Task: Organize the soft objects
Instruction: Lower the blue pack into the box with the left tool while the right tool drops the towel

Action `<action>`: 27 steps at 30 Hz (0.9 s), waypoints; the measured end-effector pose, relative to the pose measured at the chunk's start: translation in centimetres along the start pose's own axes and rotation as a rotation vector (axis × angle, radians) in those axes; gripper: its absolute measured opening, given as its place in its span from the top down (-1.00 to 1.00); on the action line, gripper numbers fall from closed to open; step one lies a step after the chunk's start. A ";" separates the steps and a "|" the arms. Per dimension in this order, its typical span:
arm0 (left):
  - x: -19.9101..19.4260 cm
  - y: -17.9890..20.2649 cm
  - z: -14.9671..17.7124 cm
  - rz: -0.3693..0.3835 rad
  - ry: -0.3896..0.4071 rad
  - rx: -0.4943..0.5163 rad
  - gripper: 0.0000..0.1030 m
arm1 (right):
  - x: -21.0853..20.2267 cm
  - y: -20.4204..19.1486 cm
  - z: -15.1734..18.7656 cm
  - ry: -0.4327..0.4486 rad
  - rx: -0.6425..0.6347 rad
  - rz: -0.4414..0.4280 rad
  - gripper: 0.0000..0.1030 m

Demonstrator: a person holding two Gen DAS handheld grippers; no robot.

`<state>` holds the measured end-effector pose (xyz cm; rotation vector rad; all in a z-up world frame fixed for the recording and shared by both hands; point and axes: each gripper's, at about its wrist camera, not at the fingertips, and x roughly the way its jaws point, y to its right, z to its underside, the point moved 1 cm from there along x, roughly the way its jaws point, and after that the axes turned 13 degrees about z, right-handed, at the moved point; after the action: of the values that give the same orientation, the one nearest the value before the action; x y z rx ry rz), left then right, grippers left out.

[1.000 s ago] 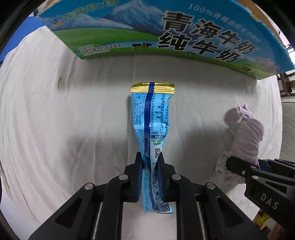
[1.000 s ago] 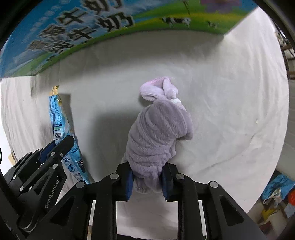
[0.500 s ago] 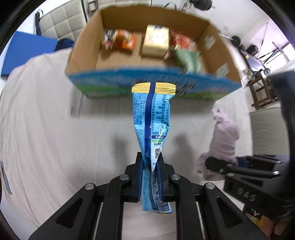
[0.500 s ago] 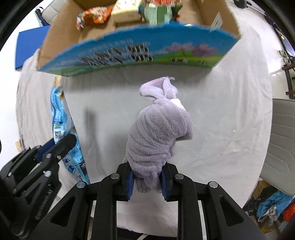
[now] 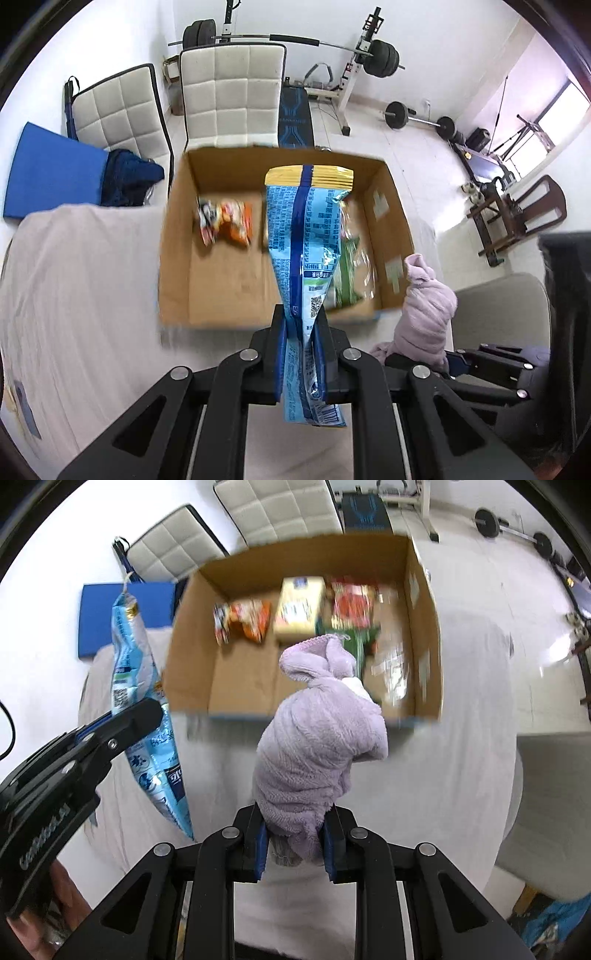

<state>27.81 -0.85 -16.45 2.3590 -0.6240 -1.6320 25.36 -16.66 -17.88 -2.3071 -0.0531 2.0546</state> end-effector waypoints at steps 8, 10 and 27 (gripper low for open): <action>3.7 -3.7 -7.4 -0.045 -0.053 -0.005 0.79 | 3.1 -1.4 -5.9 -0.027 0.001 0.016 0.52; 5.2 -4.7 -8.3 -0.053 -0.083 -0.010 0.79 | 4.6 -1.7 -6.7 -0.042 0.000 0.028 0.52; 16.3 -11.5 -7.1 -0.046 -0.316 -0.127 0.78 | 17.8 -4.0 -10.4 -0.232 -0.027 0.022 0.52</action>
<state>41.87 1.46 -32.12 2.0592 -0.5038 -2.0213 37.80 -11.81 -34.09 -2.0803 -0.0650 2.3368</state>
